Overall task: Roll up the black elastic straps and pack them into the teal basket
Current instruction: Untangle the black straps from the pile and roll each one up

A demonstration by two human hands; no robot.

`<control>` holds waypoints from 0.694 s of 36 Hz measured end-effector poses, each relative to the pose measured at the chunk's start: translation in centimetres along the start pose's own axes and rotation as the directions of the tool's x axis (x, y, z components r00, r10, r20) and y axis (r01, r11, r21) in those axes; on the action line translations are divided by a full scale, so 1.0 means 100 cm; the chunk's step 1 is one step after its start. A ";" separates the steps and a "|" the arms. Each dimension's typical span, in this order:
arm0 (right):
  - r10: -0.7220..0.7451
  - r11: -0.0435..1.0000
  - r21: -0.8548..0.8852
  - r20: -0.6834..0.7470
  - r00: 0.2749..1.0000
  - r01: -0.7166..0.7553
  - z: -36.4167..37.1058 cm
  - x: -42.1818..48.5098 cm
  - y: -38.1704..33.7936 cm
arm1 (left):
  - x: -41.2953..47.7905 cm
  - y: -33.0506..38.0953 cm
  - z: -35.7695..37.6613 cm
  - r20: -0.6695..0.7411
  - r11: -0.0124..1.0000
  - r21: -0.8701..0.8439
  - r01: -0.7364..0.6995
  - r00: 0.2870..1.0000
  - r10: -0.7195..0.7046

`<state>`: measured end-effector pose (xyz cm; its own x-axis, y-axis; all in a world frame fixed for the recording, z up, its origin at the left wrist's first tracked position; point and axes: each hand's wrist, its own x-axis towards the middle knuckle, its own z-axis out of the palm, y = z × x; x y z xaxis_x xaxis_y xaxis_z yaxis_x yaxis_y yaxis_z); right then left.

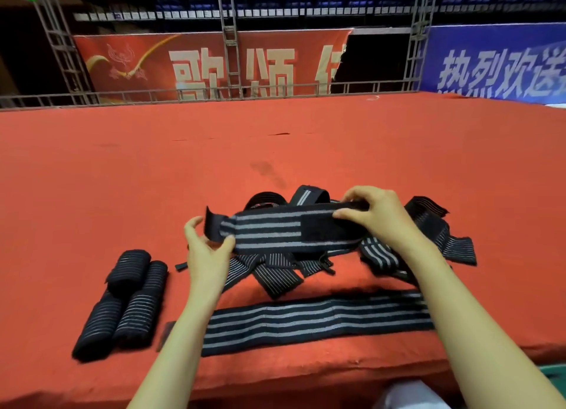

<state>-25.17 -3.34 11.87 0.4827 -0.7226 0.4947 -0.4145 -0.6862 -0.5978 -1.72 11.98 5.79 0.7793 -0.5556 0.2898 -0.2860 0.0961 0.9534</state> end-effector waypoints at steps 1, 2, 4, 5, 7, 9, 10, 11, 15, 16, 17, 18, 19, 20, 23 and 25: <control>-0.008 0.999 -0.049 0.072 0.997 0.012 0.004 0.000 0.004 | -0.004 -0.006 -0.002 0.002 0.994 0.108 -0.021 1.000 0.021; 0.004 0.994 -0.111 0.148 0.989 0.013 0.011 -0.001 0.011 | -0.008 -0.012 -0.005 0.009 0.975 0.217 -0.039 0.999 0.037; 0.093 0.964 -0.265 0.289 0.953 -0.014 0.024 -0.009 0.031 | -0.015 -0.027 -0.010 0.056 0.912 0.407 -0.055 0.998 0.036; 0.152 0.940 -0.340 0.334 0.930 -0.032 0.029 -0.015 0.042 | -0.019 -0.034 -0.013 0.089 0.876 0.478 -0.058 0.996 0.018; 0.234 0.890 -0.454 0.357 0.904 -0.051 0.037 -0.029 0.063 | -0.025 -0.046 -0.018 0.130 0.812 0.581 -0.051 0.991 -0.030; 0.261 0.866 -0.496 0.334 0.905 -0.067 0.043 -0.044 0.080 | -0.030 -0.056 -0.023 0.124 0.761 0.649 -0.029 0.990 -0.069; 0.262 0.868 -0.491 0.318 0.911 -0.078 0.045 -0.051 0.087 | -0.032 -0.060 -0.026 0.119 0.746 0.665 -0.019 0.989 -0.081; 0.266 0.871 -0.482 0.303 0.915 -0.094 0.047 -0.057 0.094 | -0.033 -0.064 -0.028 0.119 0.739 0.674 -0.013 0.989 -0.091; 0.258 0.872 -0.478 0.260 0.930 -0.108 0.052 -0.076 0.106 | -0.036 -0.072 -0.029 0.108 0.719 0.695 0.012 0.987 -0.121; 0.245 0.868 -0.487 0.259 0.934 -0.093 0.054 -0.080 0.106 | -0.037 -0.073 -0.028 0.103 0.715 0.699 0.019 0.987 -0.126; 0.233 0.865 -0.495 0.264 0.936 -0.076 0.056 -0.084 0.106 | -0.038 -0.074 -0.028 0.098 0.717 0.697 0.021 0.987 -0.125; 0.222 0.864 -0.500 0.277 0.935 -0.057 0.060 -0.087 0.106 | -0.039 -0.074 -0.028 0.096 0.720 0.694 0.021 0.988 -0.121; 0.218 0.864 -0.502 0.293 0.931 -0.044 0.064 -0.091 0.105 | -0.040 -0.074 -0.028 0.098 0.725 0.688 0.016 0.988 -0.115; 0.222 0.865 -0.500 0.306 0.926 -0.042 0.067 -0.094 0.105 | -0.041 -0.074 -0.029 0.100 0.731 0.683 0.011 0.989 -0.108; 0.253 0.859 -0.507 0.307 0.917 -0.067 0.072 -0.100 0.103 | -0.044 -0.071 -0.031 0.098 0.748 0.664 -0.013 0.993 -0.070; 0.284 0.846 -0.525 0.299 0.911 -0.091 0.072 -0.099 0.102 | -0.042 -0.069 -0.032 0.093 0.778 0.628 -0.026 0.995 -0.042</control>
<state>-28.61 -2.55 -3.65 0.5526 -0.8282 0.0930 -0.7999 -0.5584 -0.2196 -1.22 16.28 -1.77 0.7351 -0.6338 0.2405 -0.5929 -0.4292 0.6814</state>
